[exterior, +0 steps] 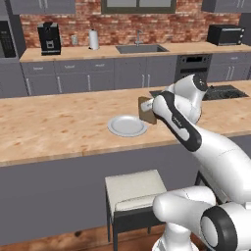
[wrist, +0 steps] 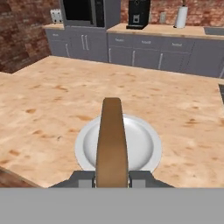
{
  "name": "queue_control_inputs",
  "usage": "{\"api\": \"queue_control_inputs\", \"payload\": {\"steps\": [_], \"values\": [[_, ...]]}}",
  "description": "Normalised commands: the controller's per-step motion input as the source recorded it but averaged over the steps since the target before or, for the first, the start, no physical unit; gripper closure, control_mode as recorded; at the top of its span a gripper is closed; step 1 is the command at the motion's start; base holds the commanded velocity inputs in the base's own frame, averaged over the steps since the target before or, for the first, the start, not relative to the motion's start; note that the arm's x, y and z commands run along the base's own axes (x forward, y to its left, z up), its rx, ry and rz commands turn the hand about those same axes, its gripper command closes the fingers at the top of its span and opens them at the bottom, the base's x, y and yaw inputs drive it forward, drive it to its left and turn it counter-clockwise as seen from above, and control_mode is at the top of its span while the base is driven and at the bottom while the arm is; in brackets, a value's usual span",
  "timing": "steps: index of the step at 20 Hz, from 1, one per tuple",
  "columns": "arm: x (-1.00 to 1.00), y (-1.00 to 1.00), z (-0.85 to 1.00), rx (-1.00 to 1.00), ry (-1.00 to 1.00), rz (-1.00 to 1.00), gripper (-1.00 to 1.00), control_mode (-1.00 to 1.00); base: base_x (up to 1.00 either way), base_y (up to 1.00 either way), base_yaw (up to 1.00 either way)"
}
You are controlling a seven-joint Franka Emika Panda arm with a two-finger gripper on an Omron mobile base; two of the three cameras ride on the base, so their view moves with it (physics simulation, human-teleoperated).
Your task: Start the toaster. Once the lever pops up, take the bread to the plate on the dining counter.
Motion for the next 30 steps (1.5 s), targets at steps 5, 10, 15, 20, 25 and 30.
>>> {"api": "queue_control_inputs", "payload": {"steps": [5, 10, 15, 20, 25, 30], "values": [[0.25, 0.20, -0.31, 0.00, 0.00, 0.00, 1.00, -1.00, 0.00, 0.00, 0.00], [0.15, 0.25, -0.24, 0.00, 0.00, 0.00, 1.00, -1.00, 0.00, 0.00, 0.00], [0.18, 0.06, -0.13, 0.00, 0.00, 0.00, 1.00, -1.00, 0.00, 0.00, 0.00], [0.24, 0.01, -0.01, 0.00, 0.00, 0.00, 1.00, -1.00, 0.00, 0.00, 0.00], [0.16, 0.00, 0.00, 0.00, 0.00, 0.00, 1.00, -1.00, 0.00, 0.00, 0.00], [0.00, 0.00, -0.03, 0.00, 0.00, 0.00, 1.00, -1.00, 0.00, 0.00, 0.00]]}}
